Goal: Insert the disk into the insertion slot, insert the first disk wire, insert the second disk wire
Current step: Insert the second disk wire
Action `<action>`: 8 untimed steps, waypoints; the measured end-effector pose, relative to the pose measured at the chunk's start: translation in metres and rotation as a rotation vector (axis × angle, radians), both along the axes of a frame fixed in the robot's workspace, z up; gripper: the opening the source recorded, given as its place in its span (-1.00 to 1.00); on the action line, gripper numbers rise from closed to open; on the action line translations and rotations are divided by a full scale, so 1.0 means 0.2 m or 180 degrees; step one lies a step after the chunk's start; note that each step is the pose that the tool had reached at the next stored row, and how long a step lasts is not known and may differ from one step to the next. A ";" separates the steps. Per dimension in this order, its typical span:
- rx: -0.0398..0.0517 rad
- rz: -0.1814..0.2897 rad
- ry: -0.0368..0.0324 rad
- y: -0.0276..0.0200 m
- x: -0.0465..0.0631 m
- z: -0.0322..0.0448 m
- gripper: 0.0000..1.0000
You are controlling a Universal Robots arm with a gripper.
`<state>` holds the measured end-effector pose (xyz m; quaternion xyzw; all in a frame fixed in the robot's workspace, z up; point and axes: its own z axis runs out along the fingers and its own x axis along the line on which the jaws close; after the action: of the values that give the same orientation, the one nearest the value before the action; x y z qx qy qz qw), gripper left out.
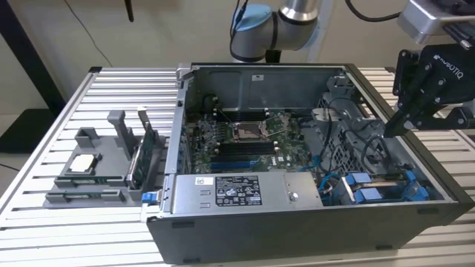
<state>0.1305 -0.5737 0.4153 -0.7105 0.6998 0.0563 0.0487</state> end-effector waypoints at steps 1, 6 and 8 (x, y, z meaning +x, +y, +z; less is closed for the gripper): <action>0.0000 0.0000 -0.0008 0.000 0.00 -0.007 -0.68; -0.0003 0.0000 -0.0040 0.000 0.00 -0.048 -0.68; -0.0005 0.0000 -0.0050 0.000 0.00 -0.064 -0.68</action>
<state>0.1304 -0.5738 0.4025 -0.7109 0.6994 0.0501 0.0536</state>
